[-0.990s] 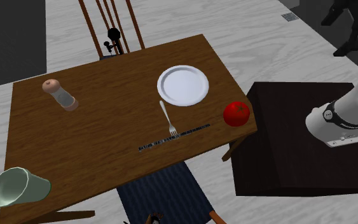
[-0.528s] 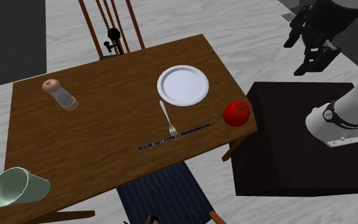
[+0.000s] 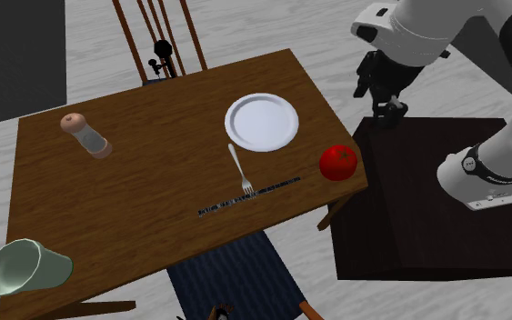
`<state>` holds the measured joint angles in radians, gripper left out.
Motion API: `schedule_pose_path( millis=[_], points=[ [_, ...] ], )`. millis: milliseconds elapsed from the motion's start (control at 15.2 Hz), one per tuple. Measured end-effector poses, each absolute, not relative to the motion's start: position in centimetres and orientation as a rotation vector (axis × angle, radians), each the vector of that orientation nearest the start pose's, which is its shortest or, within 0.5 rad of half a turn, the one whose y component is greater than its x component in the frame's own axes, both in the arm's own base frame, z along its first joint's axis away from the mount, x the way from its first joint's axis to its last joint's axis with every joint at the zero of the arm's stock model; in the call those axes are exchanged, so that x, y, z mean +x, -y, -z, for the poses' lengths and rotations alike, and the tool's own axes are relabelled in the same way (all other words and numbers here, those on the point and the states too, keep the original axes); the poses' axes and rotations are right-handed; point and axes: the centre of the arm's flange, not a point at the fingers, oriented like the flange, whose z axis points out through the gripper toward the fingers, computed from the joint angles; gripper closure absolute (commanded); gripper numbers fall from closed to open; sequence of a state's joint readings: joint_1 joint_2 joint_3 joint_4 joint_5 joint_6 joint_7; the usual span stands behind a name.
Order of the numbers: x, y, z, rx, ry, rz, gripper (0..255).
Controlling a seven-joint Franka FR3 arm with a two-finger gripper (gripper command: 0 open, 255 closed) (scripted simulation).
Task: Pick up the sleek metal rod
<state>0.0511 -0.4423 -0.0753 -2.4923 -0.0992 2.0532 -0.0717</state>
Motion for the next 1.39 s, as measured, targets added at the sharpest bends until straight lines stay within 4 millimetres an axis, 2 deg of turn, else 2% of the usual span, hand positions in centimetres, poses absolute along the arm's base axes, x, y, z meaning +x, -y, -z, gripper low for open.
schedule_pose_path(
  millis=[660,1386],
  points=[
    [48.9,0.9,-33.9,-3.153,0.308,0.026,0],
    [57.7,-0.8,-23.2,-3.102,0.468,0.053,0]
  ],
)
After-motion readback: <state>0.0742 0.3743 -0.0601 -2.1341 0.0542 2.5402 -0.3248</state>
